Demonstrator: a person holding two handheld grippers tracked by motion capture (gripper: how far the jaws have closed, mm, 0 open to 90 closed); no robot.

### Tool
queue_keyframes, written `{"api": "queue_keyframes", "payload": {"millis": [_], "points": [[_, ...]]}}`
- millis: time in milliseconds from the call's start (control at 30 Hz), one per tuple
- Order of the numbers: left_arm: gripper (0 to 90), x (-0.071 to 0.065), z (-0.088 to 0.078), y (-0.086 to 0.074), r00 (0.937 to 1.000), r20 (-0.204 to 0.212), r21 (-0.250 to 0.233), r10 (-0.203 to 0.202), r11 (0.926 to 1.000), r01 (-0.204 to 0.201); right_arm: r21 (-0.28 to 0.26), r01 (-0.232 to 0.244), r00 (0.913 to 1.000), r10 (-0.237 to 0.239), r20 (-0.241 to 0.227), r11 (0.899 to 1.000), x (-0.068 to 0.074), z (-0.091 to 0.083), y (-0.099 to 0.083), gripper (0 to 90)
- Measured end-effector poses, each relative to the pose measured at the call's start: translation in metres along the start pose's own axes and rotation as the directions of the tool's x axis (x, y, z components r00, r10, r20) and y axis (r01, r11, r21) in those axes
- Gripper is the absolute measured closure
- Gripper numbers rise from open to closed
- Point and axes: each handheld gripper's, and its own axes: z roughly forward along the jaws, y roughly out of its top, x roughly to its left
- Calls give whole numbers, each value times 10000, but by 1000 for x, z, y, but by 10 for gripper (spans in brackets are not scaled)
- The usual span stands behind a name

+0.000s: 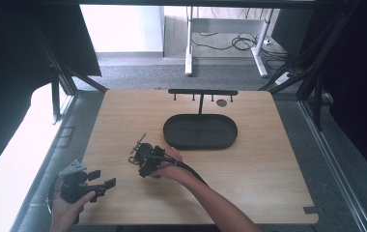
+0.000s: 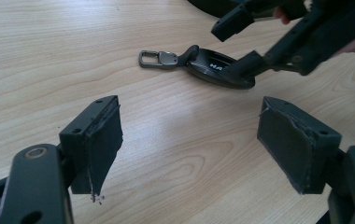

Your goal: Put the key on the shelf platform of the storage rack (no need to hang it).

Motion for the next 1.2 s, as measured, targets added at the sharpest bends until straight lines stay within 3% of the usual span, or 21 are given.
{"api": "queue_keyframes", "payload": {"millis": [200,600,767,1067,1200], "points": [[223,1,-1,0,10000,-31,-22,-25,10000,25,316,-305,9995,305,12,9990,-5,11,0,393],[222,0,0,0,10000,-14,24,37,10000,-37,873,-329,9993,344,-160,9956,-5,27,2,456],[222,-2,2,0,9999,-48,90,88,9999,-88,983,-524,9975,568,-427,9938,-9,27,2,481],[222,-1,1,0,9999,-80,44,75,10000,-75,1032,-491,9972,546,-512,9935,-12,27,2,487],[222,-1,2,-1,9999,-88,79,53,10000,-52,735,-667,9946,721,-740,9951,-15,18,2,488]]}}
